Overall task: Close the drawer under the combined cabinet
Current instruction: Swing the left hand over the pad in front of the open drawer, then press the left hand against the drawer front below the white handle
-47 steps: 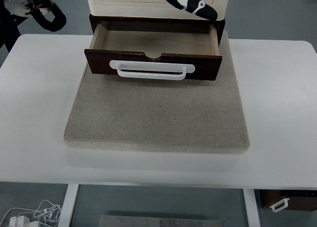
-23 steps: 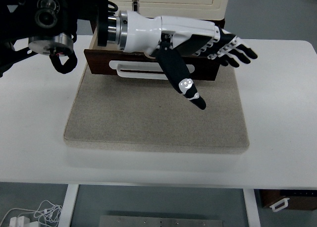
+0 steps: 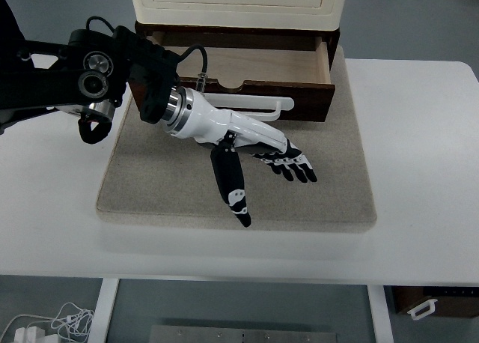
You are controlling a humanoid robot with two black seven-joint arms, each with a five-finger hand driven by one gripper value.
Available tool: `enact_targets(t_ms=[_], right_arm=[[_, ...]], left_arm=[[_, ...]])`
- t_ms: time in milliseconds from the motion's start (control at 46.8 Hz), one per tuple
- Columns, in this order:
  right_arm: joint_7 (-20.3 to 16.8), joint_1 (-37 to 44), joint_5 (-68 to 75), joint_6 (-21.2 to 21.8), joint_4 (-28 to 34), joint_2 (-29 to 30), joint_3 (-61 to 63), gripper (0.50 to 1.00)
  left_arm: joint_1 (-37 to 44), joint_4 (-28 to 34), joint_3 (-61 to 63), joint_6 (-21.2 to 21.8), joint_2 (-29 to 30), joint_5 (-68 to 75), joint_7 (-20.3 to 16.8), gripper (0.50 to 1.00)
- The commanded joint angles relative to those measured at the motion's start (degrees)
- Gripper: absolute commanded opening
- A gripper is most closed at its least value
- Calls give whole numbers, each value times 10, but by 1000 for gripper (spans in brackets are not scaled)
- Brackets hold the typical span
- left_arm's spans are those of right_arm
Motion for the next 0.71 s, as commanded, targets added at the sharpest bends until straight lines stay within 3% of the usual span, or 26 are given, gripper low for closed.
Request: enact_targets(t_ms=[0,278,684], right_arm=[[-1,0,0,0,0,0,0,952],[0,0,0,0,0,0,0,952],[0,0,0,0,0,0,0,952]], left_arm=[[1,1,0,-10,-6,0,39,996],[4,27,0,-27,-26,0,156,999],[6,88,2,-36,-55,17,177,999]])
